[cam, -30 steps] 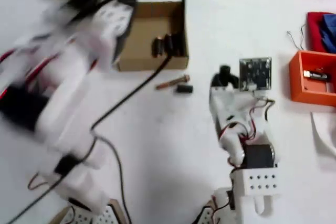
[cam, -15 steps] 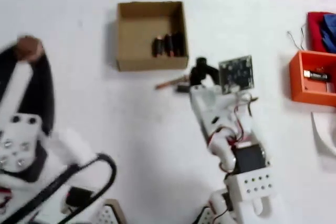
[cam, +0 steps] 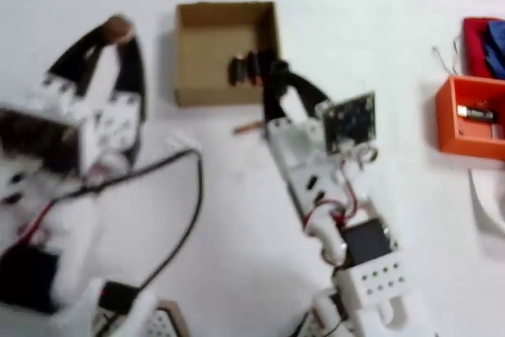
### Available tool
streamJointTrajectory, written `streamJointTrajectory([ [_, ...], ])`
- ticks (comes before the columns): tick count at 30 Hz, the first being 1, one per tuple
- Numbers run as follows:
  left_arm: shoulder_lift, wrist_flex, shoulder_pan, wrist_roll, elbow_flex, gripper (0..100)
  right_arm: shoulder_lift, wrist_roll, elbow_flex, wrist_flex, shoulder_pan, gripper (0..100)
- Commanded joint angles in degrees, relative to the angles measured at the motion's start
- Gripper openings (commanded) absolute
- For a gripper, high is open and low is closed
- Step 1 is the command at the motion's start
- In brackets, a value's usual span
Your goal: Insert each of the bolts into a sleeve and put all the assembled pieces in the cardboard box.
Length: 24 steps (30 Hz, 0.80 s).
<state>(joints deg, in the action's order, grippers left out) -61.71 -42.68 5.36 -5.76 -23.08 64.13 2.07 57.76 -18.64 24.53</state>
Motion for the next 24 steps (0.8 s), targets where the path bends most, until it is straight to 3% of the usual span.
streamJointTrajectory([
  [1, -2.5, 18.9, -0.5, 9.1, -8.6, 2, -0.8, -0.4, -3.0, 4.4, 2.2, 2.2],
  [4, -2.4, 27.4, -0.4, 17.8, -12.5, 2, -4.4, -0.1, -3.0, 8.5, 3.9, 2.2],
  [8, -2.4, 29.0, -0.4, 23.6, -13.6, 2, -10.9, -0.1, -3.0, 10.2, 3.9, 2.2],
  [14, -2.3, 29.6, -0.2, 23.9, -13.2, 2, -14.0, -0.1, -3.3, 16.1, 6.9, 2.2],
  [17, -1.4, 31.1, 3.3, 23.6, -13.7, 2, -14.0, 0.0, -3.3, 16.3, 7.8, 2.3],
  [24, 9.0, 31.0, 7.0, 23.6, -8.0, 2, -14.0, 0.0, -3.3, 16.3, 7.7, 2.3],
])
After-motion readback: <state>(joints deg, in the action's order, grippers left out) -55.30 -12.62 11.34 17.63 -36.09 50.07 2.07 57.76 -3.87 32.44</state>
